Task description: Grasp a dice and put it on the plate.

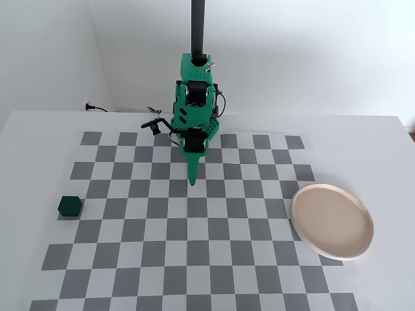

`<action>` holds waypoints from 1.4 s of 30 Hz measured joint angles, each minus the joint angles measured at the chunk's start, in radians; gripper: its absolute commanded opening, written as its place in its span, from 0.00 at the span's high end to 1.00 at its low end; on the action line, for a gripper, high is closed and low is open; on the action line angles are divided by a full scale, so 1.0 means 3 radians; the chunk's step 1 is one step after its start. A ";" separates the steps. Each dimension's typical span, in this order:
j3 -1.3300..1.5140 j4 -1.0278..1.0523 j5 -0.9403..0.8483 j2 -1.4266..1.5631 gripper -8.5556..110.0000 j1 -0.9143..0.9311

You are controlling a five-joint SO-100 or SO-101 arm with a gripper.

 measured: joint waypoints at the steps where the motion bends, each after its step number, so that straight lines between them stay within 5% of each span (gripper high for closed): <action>1: 0.0000 0.0000 0.0005 0.0000 0.96 0.0000; 17: 0.0000 -0.0010 0.0092 0.0000 0.96 0.0097; 34: 0.0000 -0.0747 -0.0522 0.0000 0.96 0.0061; 42: 0.0000 -0.1048 -0.1534 0.0000 0.96 0.0087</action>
